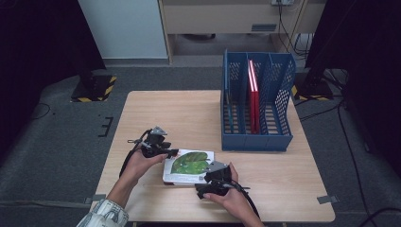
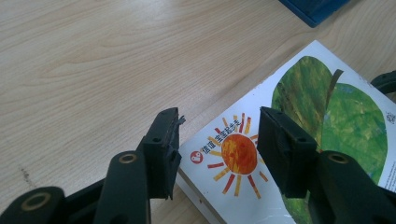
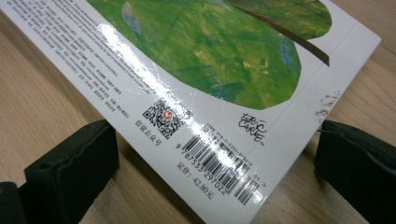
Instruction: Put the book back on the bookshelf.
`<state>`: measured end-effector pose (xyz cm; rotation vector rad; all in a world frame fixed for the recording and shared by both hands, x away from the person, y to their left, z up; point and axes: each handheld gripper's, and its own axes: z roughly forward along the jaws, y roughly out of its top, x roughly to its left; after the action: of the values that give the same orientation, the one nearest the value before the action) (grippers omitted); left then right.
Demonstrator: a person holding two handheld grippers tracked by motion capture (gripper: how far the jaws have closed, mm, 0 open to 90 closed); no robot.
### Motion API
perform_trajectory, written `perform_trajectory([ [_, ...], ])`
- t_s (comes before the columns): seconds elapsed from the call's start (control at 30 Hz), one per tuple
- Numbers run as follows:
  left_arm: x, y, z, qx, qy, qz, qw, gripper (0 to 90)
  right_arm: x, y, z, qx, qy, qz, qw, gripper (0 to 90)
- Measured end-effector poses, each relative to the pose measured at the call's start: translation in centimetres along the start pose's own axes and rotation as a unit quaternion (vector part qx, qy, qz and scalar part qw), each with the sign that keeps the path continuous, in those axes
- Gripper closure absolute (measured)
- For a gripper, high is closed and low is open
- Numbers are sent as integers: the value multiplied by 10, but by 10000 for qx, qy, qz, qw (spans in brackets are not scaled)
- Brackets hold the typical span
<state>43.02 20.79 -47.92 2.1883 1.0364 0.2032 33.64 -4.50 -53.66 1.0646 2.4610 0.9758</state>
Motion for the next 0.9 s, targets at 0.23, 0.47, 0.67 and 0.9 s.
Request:
perform_trajectory([
  [0.23, -2, 6, -5, -31, 22, 19, 10000, 472, 2, 0, 2, -92, -58, 106, 9999, 1],
  [0.47, 0, -1, 6, 114, -29, -23, 9999, 400, 2, -1, 2, -149, -65, 128, 9998, 3],
  [0.67, -1, -7, 5, -86, 9, -107, 9999, 280, 2, -1, 2, -154, -67, 166, 9997, 10],
  [0.9, 1, -17, -9, -248, 14, -149, 9996, 230, 2, -1, 2, -160, -80, 177, 9997, 10],
])
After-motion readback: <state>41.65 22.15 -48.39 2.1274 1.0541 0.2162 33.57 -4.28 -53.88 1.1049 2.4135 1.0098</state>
